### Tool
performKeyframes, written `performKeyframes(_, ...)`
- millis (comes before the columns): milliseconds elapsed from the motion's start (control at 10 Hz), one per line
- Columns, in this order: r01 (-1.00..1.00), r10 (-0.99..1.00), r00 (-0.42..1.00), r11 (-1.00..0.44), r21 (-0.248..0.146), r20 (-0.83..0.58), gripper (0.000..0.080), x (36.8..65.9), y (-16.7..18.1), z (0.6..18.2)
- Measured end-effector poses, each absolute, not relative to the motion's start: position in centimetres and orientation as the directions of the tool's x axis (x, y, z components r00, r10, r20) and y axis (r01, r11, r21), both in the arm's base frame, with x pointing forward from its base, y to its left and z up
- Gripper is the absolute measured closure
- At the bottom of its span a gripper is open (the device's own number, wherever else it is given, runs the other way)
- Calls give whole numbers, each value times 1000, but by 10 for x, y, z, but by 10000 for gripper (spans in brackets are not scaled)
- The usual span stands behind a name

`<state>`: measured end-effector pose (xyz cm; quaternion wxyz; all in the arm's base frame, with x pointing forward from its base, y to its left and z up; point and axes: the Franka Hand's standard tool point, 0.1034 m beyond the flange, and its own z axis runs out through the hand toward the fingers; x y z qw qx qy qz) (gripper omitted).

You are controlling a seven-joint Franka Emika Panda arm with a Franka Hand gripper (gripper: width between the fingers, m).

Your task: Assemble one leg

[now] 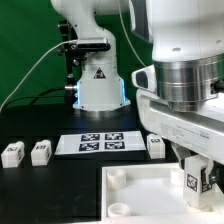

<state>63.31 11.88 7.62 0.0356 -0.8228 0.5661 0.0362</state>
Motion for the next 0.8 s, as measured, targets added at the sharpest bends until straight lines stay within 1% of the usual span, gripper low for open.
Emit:
performKeyframes(100, -977, -972, 215, -215, -9, -90, 505, 633, 122, 76)
performKeyframes(200, -993, -990, 117, -117, -2, -85, 505, 633, 124, 77)
performKeyframes(300, -998, -994, 59, -60, 2, -88, 505, 633, 123, 77)
performKeyframes(400, -995, -991, 96, -96, -1, -88, 505, 633, 123, 77)
performKeyframes(500, -993, -989, 119, -120, -3, -88, 431, 633, 123, 76)
performKeyframes(600, -984, -980, 181, -181, -7, -88, 246, 633, 123, 76)
performKeyframes(700, -959, -955, 283, -282, -22, -83, 177, 633, 121, 75)
performKeyframes(800, -920, -917, 391, -390, -30, -77, 177, 633, 119, 75)
